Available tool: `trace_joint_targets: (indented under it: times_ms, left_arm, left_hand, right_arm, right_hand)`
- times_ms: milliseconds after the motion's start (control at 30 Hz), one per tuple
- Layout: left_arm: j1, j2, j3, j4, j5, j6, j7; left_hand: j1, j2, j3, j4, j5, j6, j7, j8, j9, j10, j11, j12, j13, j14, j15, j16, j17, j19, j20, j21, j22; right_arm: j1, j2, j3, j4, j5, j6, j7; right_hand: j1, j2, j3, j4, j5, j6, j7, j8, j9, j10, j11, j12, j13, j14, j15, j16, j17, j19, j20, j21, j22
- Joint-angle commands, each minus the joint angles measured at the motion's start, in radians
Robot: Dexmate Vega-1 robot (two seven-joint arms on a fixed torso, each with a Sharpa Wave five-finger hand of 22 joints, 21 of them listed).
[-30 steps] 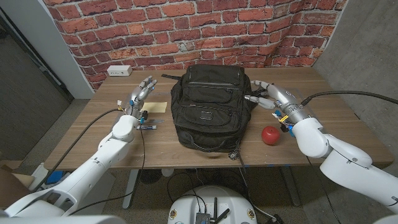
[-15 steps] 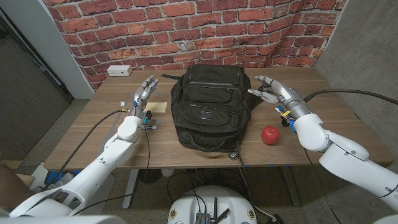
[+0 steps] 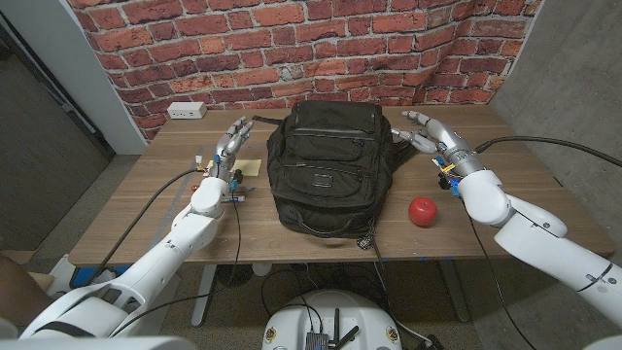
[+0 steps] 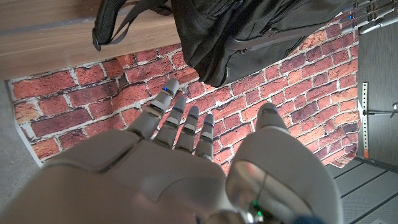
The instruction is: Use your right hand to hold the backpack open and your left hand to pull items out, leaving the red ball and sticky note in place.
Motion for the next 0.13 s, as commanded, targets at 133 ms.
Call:
trace_joint_targets:
  times_ms: [133]
  left_arm:
    - [-0.055,-0.024,0.019,0.076,-0.031,0.006,-0.054]
  left_hand:
    - [-0.011,0.002,0.008,-0.005,-0.005,0.01,-0.001,0.007,0.003,0.004,0.002,0.01,0.002,0.003,-0.015,0.006,0.002,0.003,-0.079,0.008,0.0]
  right_arm:
    - [0.078,0.041,-0.037,0.098,0.073,0.021,0.007]
  right_hand:
    - [-0.021,0.0,-0.001,0.008,-0.008,0.0,0.006,-0.001,-0.001,-0.003,-0.003,0.004,0.0,0.0,-0.018,0.002,0.001,-0.002,-0.005,-0.003,0.0]
